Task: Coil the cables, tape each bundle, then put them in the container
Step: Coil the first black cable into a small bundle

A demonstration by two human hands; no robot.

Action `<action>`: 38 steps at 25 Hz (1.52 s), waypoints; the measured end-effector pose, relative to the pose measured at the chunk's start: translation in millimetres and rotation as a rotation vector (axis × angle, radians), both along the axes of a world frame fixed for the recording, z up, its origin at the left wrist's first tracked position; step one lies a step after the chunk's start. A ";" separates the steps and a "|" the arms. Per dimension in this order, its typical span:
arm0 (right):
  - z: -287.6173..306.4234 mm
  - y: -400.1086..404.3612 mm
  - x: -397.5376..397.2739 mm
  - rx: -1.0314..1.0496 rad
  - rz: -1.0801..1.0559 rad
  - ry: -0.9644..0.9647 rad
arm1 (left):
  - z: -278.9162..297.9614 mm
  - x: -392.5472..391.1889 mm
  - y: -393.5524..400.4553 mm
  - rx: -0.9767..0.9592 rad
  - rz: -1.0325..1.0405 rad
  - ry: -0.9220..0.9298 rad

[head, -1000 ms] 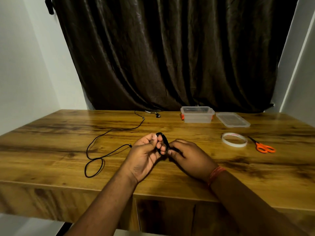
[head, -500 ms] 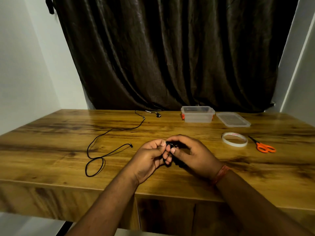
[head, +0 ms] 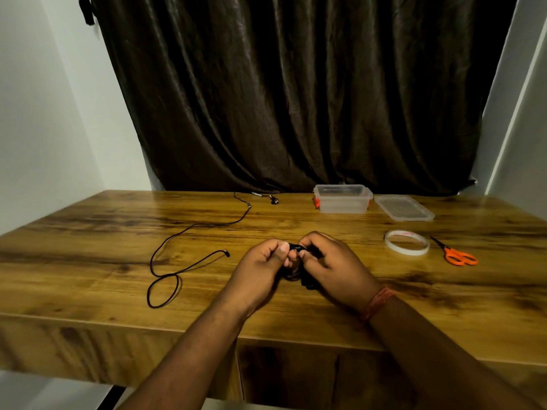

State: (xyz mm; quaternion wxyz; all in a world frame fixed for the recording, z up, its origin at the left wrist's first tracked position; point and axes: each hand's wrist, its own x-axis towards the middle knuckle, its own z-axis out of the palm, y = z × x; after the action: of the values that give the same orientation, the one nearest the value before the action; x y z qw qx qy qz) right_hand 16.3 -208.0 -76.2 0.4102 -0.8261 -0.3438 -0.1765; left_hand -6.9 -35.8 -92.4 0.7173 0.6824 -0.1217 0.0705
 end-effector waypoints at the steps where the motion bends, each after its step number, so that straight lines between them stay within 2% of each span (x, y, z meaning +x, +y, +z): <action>1: -0.7 -0.3 0.1 -0.016 -0.011 0.008 | -1.2 0.4 -0.8 0.040 0.022 -0.004; 4: -0.2 -1.3 -1.2 -0.034 0.010 0.019 | -2.7 -1.2 -2.8 0.174 0.061 -0.026; 8: 0.2 -1.1 -1.2 -0.146 0.037 -0.114 | 0.0 -4.8 -7.4 0.276 0.075 -0.038; 18: 2.6 1.7 -1.8 -0.010 -0.064 -0.124 | -2.0 -3.6 -7.8 0.386 0.154 -0.111; 22: 3.7 2.6 -3.7 -0.010 -0.094 -0.158 | -2.9 -1.0 -6.6 0.253 0.171 -0.032; 27: 2.6 2.4 -0.7 0.072 -0.108 -0.110 | 5.7 -4.9 -8.2 0.006 0.003 -0.024; 38: 5.2 -1.8 -3.0 0.172 -0.097 -0.024 | 16.0 -14.6 2.1 -0.205 -0.360 0.132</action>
State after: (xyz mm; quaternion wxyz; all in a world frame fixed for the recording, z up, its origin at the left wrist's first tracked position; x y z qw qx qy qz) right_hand 13.3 -209.8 -71.0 0.4663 -0.8013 -0.2918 -0.2351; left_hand -21.6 -33.7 -76.4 0.7905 0.5761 -0.1865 -0.0917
